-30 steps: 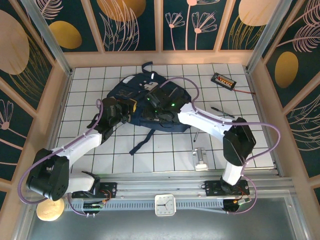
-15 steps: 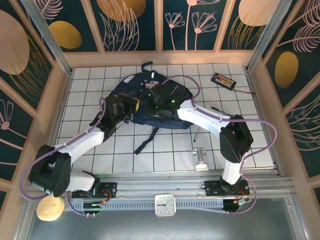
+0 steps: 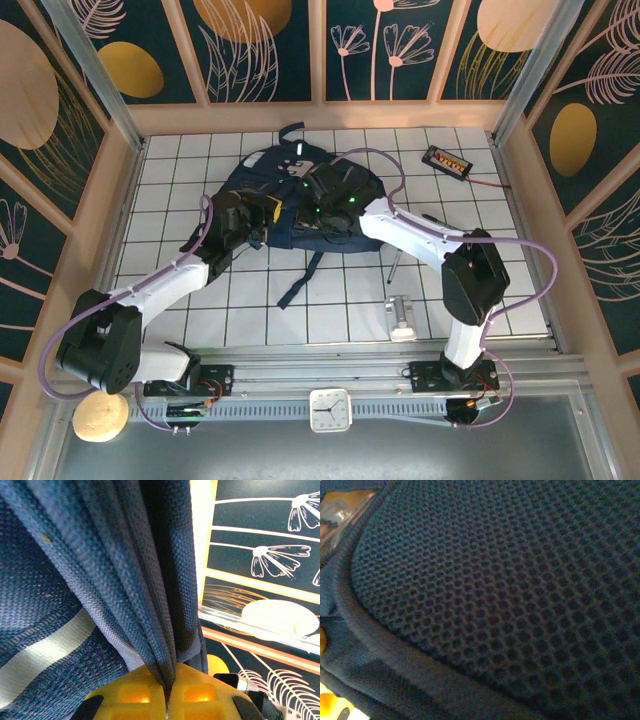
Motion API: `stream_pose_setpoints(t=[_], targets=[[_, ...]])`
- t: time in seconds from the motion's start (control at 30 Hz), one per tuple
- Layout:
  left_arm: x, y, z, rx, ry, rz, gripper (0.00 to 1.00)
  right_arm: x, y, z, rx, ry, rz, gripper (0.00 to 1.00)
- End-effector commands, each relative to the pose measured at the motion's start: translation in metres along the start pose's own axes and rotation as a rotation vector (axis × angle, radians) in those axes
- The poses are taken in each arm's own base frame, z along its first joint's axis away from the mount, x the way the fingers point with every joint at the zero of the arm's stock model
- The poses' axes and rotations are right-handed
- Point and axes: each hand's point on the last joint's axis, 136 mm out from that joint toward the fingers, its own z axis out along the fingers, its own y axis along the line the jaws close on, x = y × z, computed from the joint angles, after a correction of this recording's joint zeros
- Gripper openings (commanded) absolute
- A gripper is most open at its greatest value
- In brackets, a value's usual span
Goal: Pack the student bag
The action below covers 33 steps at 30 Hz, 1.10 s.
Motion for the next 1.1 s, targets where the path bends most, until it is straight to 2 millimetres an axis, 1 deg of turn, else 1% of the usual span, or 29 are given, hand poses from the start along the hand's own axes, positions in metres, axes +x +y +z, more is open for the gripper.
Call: stream_pose_setpoints(t=[0.0, 0.03, 0.23, 0.33, 0.43, 0.57, 0.7, 0.73, 0.8, 0.83, 0.9, 0.93, 1.0, 1.07], targets=[[0.025, -0.045, -0.015, 0.137, 0.101, 0.0, 0.0, -0.043, -0.006, -0.017, -0.016, -0.144, 0.043, 0.07], [0.025, -0.044, -0.016, 0.137, 0.099, 0.0, 0.0, -0.043, -0.007, -0.018, -0.014, -0.143, 0.043, 0.01], [0.021, -0.04, -0.017, 0.114, 0.075, 0.014, 0.0, -0.041, -0.025, -0.026, 0.027, -0.124, 0.043, 0.0], [0.017, -0.035, -0.019, 0.09, 0.046, 0.039, 0.0, -0.033, -0.044, -0.031, 0.079, -0.073, 0.029, 0.0], [0.011, -0.029, -0.021, 0.046, 0.025, 0.085, 0.0, -0.022, -0.067, -0.035, 0.138, -0.009, -0.008, 0.0], [-0.004, -0.016, -0.031, -0.029, -0.012, 0.145, 0.0, -0.017, -0.098, -0.041, 0.203, 0.034, -0.051, 0.0], [-0.023, 0.003, -0.046, -0.085, -0.037, 0.163, 0.0, -0.027, -0.128, -0.046, 0.25, 0.036, -0.046, 0.0], [-0.028, 0.01, -0.051, -0.103, -0.046, 0.164, 0.0, -0.024, -0.127, -0.045, 0.234, 0.054, -0.055, 0.0], [-0.04, 0.022, -0.061, -0.127, -0.067, 0.156, 0.0, -0.032, -0.141, -0.045, 0.245, 0.049, -0.046, 0.0], [-0.045, 0.03, -0.065, -0.139, -0.078, 0.151, 0.0, -0.034, -0.145, -0.043, 0.242, 0.053, -0.047, 0.0], [-0.055, 0.042, -0.072, -0.163, -0.091, 0.14, 0.0, -0.037, -0.152, -0.039, 0.245, 0.057, -0.054, 0.0], [-0.059, 0.047, -0.074, -0.169, -0.094, 0.135, 0.0, -0.039, -0.151, -0.037, 0.227, 0.059, -0.066, 0.0], [-0.063, 0.054, -0.075, -0.174, -0.089, 0.126, 0.0, -0.04, -0.145, -0.031, 0.18, 0.064, -0.086, 0.0], [-0.064, 0.056, -0.073, -0.184, -0.074, 0.139, 0.0, -0.036, -0.129, -0.024, 0.096, 0.081, -0.118, 0.0]])
